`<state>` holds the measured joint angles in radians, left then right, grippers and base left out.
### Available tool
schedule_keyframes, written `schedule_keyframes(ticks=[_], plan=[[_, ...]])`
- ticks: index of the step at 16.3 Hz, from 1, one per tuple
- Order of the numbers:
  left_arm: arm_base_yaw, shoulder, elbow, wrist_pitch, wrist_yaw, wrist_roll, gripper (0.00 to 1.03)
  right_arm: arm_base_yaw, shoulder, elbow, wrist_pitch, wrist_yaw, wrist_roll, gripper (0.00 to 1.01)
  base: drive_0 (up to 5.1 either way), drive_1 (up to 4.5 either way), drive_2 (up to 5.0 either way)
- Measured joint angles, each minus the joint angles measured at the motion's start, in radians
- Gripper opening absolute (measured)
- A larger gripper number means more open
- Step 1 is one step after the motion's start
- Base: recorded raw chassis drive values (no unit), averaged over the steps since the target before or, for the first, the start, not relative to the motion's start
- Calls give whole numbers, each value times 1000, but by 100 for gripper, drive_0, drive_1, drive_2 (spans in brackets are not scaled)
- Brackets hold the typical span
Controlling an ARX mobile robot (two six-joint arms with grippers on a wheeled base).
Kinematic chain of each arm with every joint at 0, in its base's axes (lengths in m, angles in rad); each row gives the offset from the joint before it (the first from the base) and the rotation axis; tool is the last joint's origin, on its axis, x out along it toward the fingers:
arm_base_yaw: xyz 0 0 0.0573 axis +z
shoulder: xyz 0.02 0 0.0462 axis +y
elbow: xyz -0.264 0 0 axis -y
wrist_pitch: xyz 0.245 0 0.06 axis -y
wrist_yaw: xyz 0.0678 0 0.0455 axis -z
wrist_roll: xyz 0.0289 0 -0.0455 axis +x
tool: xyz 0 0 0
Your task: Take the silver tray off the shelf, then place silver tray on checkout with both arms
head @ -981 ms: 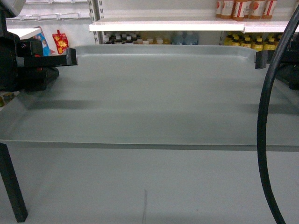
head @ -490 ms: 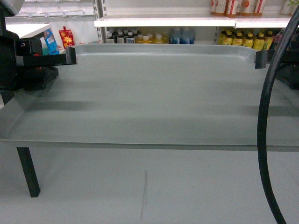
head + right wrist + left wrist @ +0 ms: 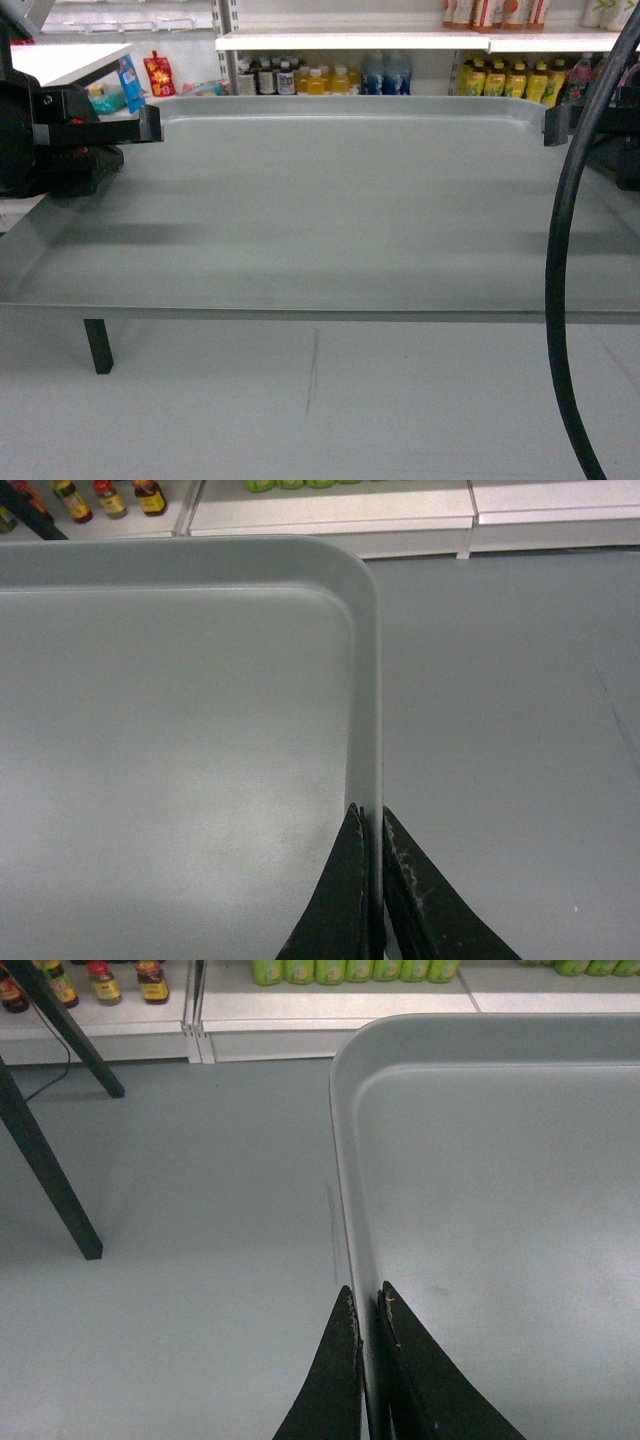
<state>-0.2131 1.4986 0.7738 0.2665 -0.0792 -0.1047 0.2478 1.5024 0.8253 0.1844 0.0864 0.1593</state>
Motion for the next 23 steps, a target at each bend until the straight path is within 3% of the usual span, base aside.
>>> schedule_keyframes(ticks=[2,13,23], plan=[[0,0,0,0,0,0,3,0,0,0,2,-1,0,3,24,-392,441],[0,-4,-2,-1,1,0,3,0,-5,-1,-4,0,0,3,0,0,0],[-4,-2,-2,0,1,0,3,-5,-5,-1,-5,-2,-3,3,-476,247,247]])
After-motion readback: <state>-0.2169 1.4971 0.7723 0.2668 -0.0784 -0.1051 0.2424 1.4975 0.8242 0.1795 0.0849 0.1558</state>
